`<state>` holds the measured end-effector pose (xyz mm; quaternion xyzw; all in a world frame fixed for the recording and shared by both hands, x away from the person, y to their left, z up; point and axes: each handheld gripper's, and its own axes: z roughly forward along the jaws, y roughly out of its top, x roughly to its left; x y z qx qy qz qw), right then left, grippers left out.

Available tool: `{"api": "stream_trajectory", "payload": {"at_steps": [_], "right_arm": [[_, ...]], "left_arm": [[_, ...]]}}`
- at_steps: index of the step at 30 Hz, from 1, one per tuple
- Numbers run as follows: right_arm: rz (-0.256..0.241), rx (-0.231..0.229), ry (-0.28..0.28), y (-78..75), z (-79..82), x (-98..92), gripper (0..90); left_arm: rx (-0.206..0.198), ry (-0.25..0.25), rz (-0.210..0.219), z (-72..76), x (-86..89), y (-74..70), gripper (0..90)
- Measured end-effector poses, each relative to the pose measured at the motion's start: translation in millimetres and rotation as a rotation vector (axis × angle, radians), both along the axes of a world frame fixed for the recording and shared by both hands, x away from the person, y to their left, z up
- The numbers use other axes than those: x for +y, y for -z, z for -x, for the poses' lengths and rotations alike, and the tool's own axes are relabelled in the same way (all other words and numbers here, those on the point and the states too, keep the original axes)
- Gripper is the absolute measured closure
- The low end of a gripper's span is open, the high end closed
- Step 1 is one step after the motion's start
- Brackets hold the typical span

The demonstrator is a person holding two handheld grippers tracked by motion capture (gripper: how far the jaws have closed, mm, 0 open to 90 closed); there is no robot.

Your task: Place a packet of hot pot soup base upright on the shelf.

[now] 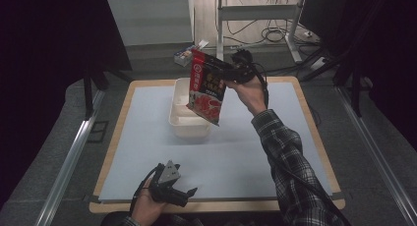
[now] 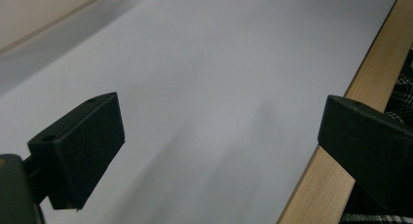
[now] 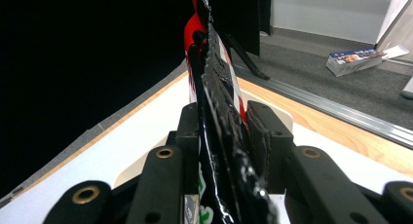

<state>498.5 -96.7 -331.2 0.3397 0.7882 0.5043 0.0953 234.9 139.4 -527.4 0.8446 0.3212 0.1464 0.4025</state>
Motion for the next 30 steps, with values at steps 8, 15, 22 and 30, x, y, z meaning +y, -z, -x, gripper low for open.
{"api": "stream_trajectory", "payload": {"at_steps": [8,15,22,30], "right_arm": [[0.022,-0.024,-0.011,4.5,-5.0,27.0,68.1],[0.049,-0.036,-0.023,15.3,-4.8,44.6,68.1],[0.082,-0.041,-0.031,33.9,-2.7,58.0,68.0],[0.091,-0.050,-0.024,53.8,-0.7,62.3,67.5]], "left_arm": [[0.002,0.002,-0.003,-0.5,0.4,0.4,3.0],[0.001,0.002,-0.007,-0.3,0.0,0.6,3.1],[0.000,0.003,-0.015,-0.2,-0.4,0.8,3.1],[0.000,0.004,-0.018,0.0,-1.0,1.0,3.1]]}}
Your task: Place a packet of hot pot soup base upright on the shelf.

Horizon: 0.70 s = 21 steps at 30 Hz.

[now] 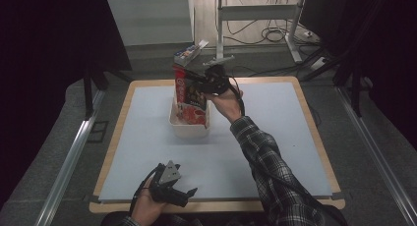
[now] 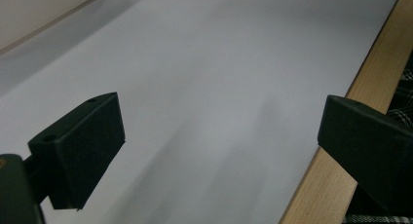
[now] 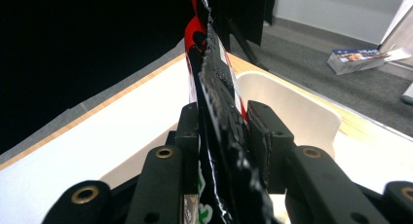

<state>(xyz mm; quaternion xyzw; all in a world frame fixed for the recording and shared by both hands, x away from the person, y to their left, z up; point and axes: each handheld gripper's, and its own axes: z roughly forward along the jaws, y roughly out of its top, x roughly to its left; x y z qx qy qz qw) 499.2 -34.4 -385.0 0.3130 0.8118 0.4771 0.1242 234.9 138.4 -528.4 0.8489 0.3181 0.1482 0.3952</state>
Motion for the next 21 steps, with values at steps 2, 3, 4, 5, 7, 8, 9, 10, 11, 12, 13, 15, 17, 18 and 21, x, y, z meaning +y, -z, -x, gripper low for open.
{"api": "stream_trajectory", "payload": {"at_steps": [2,3,4,5,7,8,9,10,11,12,13,15,17,18,21], "right_arm": [[-0.004,-0.003,0.002,4.0,0.1,-1.5,67.2],[0.005,-0.010,0.002,5.0,0.4,-2.4,67.2],[0.007,-0.015,0.001,5.9,0.7,-3.8,67.2],[0.004,-0.015,0.001,7.0,0.5,-5.3,67.1],[0.011,-0.005,0.007,8.8,-0.5,-8.6,67.3],[0.011,-0.005,0.007,8.8,-0.5,-8.6,67.3],[0.036,0.002,0.020,11.4,-2.6,-13.1,68.0],[0.044,0.003,0.026,12.9,-3.4,-14.6,68.2],[0.051,0.006,0.035,14.9,-4.2,-16.8,68.6],[0.053,0.010,0.043,16.9,-5.3,-19.3,68.7],[0.053,0.010,0.043,16.9,-5.3,-19.3,68.7],[0.047,0.029,0.058,20.6,-8.1,-24.4,68.9],[0.052,0.043,0.068,23.7,-10.7,-28.5,68.9],[0.042,0.059,0.065,25.9,-12.4,-31.9,68.6],[0.044,0.060,0.061,26.1,-12.7,-32.6,67.5]], "left_arm": [[0.000,0.000,-0.001,0.0,-0.2,0.2,3.1],[0.000,0.001,-0.002,0.0,-0.4,0.2,3.1],[0.000,0.001,-0.001,0.0,-0.5,0.2,3.1],[0.000,0.001,-0.001,0.0,-0.5,0.2,3.1],[0.002,0.000,0.002,0.0,-0.7,0.6,3.1],[0.002,0.000,0.001,0.0,-0.8,0.7,3.1],[0.003,0.001,-0.001,-0.1,-0.9,0.7,3.2],[0.004,0.002,-0.002,-0.1,-1.0,0.8,3.2],[0.005,0.002,-0.004,-0.2,-1.3,1.0,3.2],[0.007,0.002,-0.008,-0.4,-1.8,1.5,3.2],[0.007,0.002,-0.008,-0.4,-1.8,1.5,3.2],[0.007,0.002,-0.011,-0.6,-2.1,1.8,3.2],[0.008,0.001,-0.012,-0.7,-2.1,1.9,3.2],[0.009,0.000,-0.011,-0.8,-2.0,2.0,3.2],[0.010,-0.001,-0.010,-1.0,-1.7,2.2,3.2]]}}
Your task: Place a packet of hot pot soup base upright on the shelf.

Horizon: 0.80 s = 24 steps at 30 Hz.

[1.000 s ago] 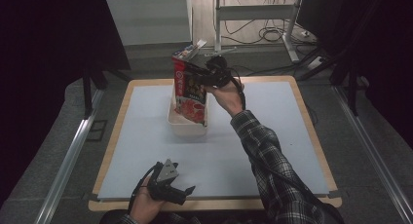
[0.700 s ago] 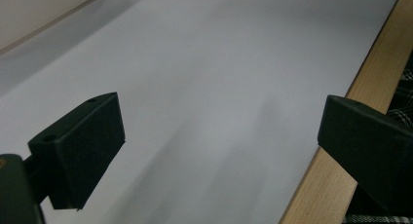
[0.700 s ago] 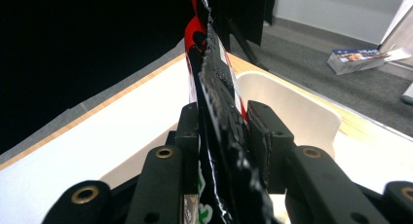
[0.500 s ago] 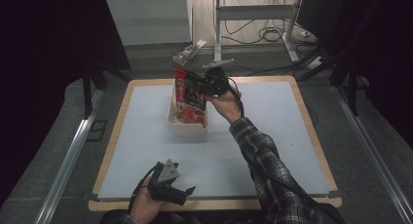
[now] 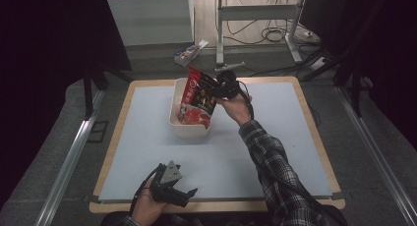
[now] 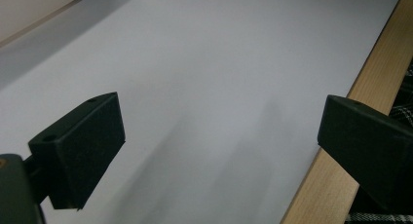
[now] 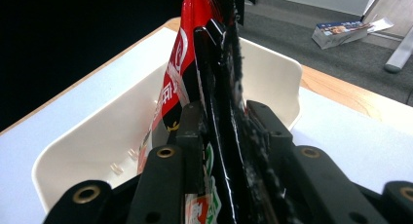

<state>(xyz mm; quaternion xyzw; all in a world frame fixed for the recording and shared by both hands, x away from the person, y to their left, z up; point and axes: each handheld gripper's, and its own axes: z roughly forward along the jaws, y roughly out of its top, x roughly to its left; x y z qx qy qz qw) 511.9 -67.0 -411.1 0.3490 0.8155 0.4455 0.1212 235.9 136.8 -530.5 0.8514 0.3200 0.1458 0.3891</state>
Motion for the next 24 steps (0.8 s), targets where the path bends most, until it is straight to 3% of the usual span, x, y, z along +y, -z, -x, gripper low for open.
{"api": "stream_trajectory", "payload": {"at_steps": [5,10,15,24], "right_arm": [[0.060,-0.039,-0.008,-2.5,2.9,5.3,53.0],[0.083,-0.042,-0.017,-3.6,1.9,2.3,39.9],[0.089,-0.013,-0.059,-0.9,1.9,-4.9,25.8],[0.075,0.003,-0.101,0.0,9.4,-13.5,15.0]], "left_arm": [[0.000,-0.001,0.003,0.0,1.1,-0.3,3.1],[0.001,-0.001,0.010,-0.2,1.6,-0.5,3.0],[-0.001,-0.001,0.018,-0.4,2.1,-0.5,2.5],[-0.007,-0.004,0.043,-1.2,4.0,-0.6,1.6]]}}
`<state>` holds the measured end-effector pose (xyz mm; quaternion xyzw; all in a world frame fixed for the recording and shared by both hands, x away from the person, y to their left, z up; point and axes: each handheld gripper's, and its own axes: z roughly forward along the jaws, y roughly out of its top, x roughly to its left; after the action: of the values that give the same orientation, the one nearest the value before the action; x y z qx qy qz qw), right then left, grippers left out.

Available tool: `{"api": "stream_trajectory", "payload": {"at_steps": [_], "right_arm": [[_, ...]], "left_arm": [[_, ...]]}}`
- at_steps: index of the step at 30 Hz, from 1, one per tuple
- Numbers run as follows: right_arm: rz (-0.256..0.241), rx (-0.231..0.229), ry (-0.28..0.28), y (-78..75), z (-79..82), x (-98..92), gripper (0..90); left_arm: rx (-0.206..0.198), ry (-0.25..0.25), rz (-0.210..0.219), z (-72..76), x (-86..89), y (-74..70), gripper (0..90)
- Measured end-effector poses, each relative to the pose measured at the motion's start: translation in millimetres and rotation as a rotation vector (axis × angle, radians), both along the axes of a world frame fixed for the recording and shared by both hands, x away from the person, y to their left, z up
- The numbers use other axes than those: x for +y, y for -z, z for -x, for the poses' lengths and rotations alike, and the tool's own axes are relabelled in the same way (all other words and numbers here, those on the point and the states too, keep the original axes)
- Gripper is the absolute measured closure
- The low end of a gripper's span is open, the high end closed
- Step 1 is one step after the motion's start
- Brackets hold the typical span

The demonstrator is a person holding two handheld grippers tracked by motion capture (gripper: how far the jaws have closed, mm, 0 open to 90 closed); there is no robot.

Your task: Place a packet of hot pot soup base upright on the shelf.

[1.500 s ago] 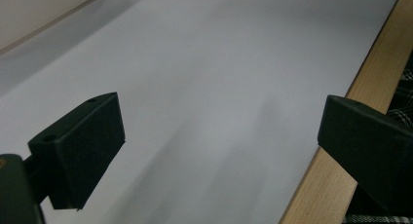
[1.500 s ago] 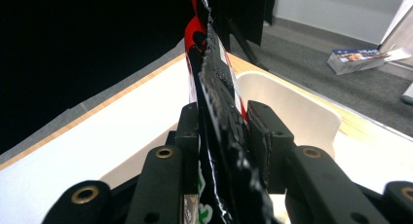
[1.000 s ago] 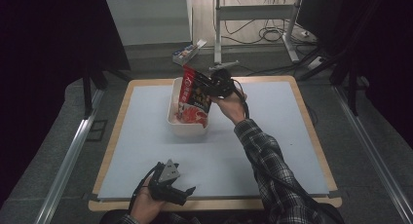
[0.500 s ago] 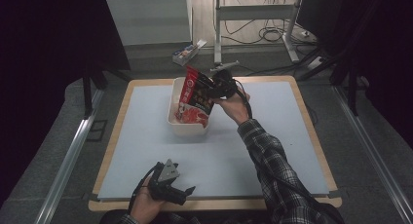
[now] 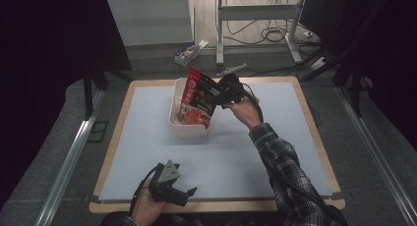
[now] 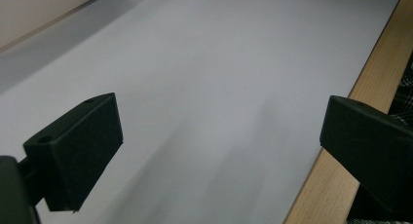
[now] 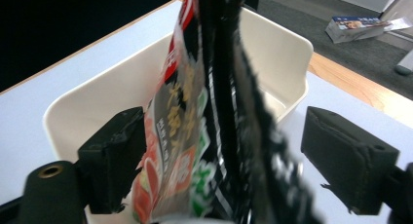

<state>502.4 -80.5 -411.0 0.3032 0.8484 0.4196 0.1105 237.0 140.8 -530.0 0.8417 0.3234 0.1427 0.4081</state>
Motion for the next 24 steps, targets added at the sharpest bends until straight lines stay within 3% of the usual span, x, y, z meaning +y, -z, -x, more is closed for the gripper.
{"api": "stream_trajectory", "payload": {"at_steps": [9,24], "right_arm": [[0.004,0.007,-0.027,-1.2,12.4,-11.8,9.2],[0.014,0.001,-0.062,4.6,40.9,-37.0,1.5]], "left_arm": [[0.011,0.004,0.049,0.3,2.8,-1.2,1.9],[0.017,-0.001,0.071,0.1,3.7,-1.8,1.6]]}}
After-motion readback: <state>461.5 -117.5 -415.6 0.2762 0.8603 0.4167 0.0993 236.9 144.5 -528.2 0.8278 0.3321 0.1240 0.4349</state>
